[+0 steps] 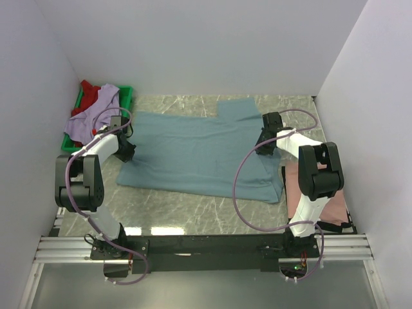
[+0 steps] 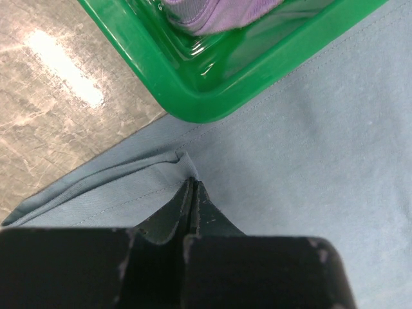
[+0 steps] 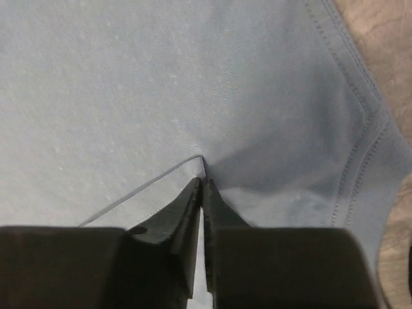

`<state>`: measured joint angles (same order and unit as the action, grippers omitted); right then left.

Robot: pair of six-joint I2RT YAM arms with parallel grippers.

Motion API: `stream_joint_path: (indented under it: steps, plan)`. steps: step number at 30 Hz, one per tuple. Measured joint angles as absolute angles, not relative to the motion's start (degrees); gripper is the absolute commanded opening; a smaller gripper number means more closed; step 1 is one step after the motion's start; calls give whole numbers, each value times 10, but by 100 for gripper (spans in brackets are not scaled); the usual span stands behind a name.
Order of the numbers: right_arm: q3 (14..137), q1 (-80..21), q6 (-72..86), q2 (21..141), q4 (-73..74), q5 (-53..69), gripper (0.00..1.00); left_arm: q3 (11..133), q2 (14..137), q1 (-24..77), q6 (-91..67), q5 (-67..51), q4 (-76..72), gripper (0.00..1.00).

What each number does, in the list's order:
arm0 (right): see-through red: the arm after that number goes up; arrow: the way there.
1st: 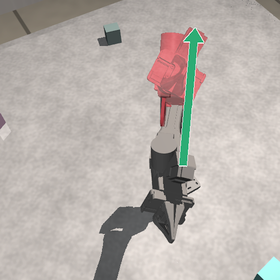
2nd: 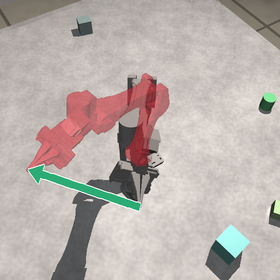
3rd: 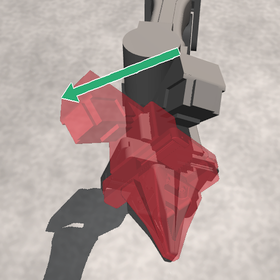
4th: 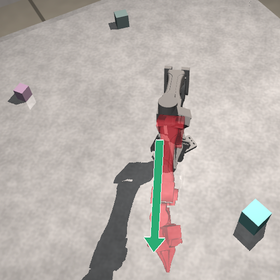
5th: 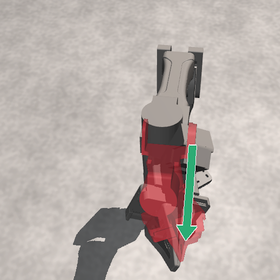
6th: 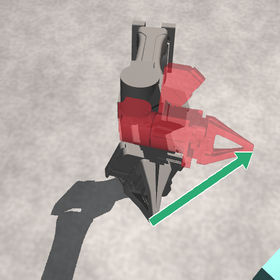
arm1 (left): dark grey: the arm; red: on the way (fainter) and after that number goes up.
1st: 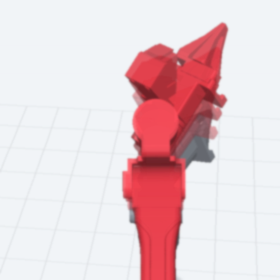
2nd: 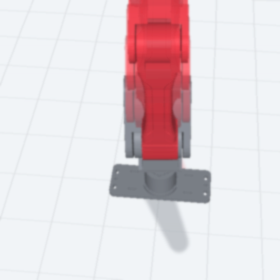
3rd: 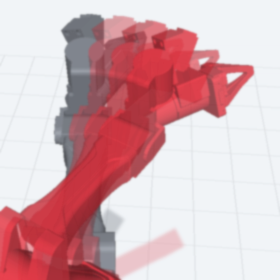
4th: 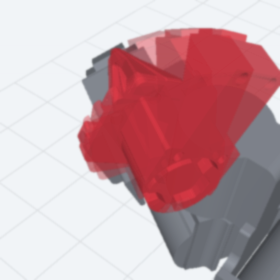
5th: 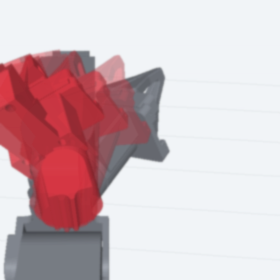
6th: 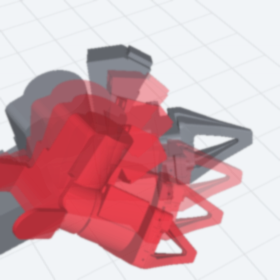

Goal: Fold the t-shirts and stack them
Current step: Fold the tshirt

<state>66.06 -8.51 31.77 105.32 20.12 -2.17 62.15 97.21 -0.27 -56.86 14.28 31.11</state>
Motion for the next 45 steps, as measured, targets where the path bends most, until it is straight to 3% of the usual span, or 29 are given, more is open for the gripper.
stream_joint_path:
  steps: [2, 9, 22, 45]
  plan:
    - [661, -85, 318, 1053, 201, -21, 0, 622, 972, -3, -569, 143, 311, 1]
    - [661, -88, 319, 1030, 206, -21, 0, 622, 972, -3, -568, 143, 311, 1]
    - [623, -89, 319, 884, 192, -47, 0, 618, 956, -3, -568, 143, 311, 1]
    - [574, -82, 323, 814, 175, -69, 0, 607, 939, -23, -566, 133, 311, 1]
